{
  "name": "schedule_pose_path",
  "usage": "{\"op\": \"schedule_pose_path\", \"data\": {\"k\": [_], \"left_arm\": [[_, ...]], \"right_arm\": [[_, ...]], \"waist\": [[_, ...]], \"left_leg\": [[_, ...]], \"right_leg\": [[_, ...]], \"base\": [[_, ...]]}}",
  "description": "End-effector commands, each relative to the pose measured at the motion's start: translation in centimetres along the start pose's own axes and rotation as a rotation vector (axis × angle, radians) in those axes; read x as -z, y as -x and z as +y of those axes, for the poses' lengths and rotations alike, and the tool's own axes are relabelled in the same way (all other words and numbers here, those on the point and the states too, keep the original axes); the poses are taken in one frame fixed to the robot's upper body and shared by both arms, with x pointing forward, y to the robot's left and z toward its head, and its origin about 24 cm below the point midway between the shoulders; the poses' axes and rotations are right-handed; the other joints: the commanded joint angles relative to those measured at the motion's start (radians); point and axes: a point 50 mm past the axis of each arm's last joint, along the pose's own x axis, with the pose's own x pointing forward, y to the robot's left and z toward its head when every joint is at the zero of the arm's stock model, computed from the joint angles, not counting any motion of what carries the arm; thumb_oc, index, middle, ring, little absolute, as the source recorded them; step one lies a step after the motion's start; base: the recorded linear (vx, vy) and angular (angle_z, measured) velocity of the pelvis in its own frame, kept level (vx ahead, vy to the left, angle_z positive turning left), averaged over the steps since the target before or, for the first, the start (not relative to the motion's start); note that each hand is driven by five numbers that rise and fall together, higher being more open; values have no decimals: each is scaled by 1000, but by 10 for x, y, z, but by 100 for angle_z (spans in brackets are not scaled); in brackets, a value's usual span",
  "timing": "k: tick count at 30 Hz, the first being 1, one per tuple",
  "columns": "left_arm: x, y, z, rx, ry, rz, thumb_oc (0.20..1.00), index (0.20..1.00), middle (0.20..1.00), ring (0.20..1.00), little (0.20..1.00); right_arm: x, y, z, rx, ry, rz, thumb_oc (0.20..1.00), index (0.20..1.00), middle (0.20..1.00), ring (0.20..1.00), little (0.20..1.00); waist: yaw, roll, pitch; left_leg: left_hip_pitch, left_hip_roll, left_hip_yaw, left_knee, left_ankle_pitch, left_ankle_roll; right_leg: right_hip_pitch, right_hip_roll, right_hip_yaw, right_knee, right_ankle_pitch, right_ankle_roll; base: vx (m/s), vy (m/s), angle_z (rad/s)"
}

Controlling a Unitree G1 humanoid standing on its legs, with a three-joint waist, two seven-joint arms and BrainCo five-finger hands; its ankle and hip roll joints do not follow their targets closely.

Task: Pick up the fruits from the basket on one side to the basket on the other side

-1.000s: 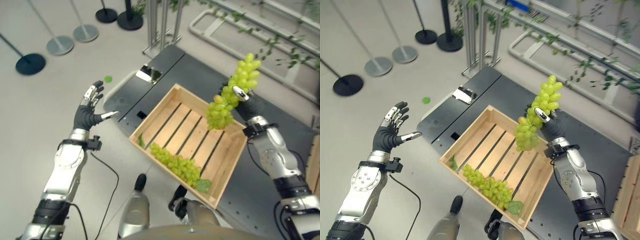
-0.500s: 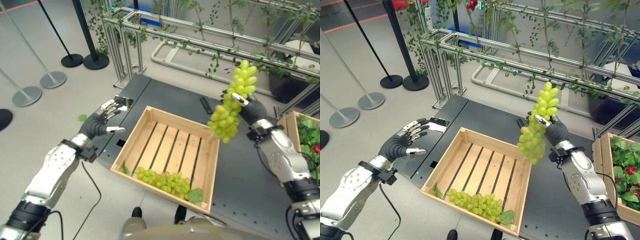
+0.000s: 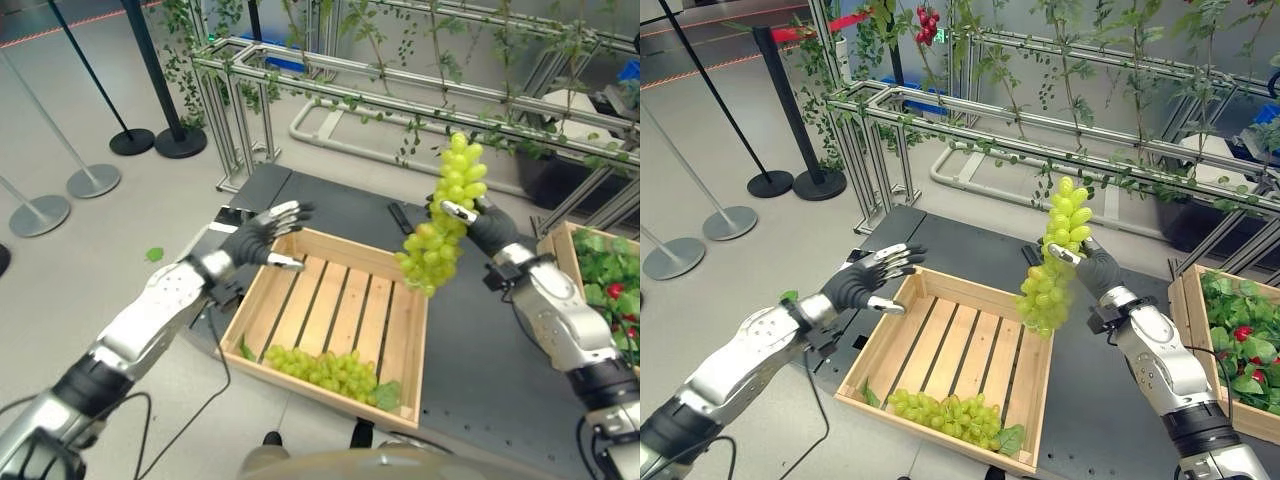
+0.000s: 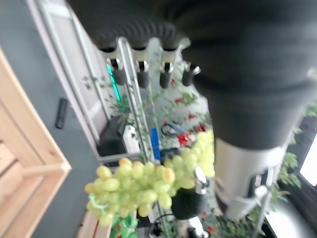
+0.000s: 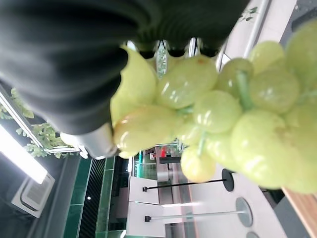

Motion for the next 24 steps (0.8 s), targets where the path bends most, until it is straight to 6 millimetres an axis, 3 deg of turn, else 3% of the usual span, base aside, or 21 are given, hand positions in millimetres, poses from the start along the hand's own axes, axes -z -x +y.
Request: {"op": "schedule_pose_path", "data": {"k": [1,6,24], "left_arm": [[-10,-11,8,-49,-58,-72,1000,1000,1000,1000,1000],[-6,-30,-11,-29,15,-115,1000,1000,1000,1000,1000],[17,-54,-53,88,126,-52,1000,1000,1000,1000,1000]], "right_arm": [[-47,-16,16,-86,59,-211,200,200,200,200,200],[-43,-23,32,-139,25,-215,200,200,200,200,200],[-46,-33,65,-249,20,-262,200,200,200,200,200]], "waist": [[-12,-61,-55],[-16,-71,-61],[-26,-72,-70]], "left_leg": [[-50,-45,-5,52,-59,46],[-41,-40,6,42,-61,50],[-29,-48,24,16,-55,62]], "right_leg": [[79,-64,-4,66,-157,122],[81,-59,11,51,-152,122],[75,-64,37,32,-127,130]], "base": [[3,8,-14],[-1,1,-4],[-3,4,-3]]}}
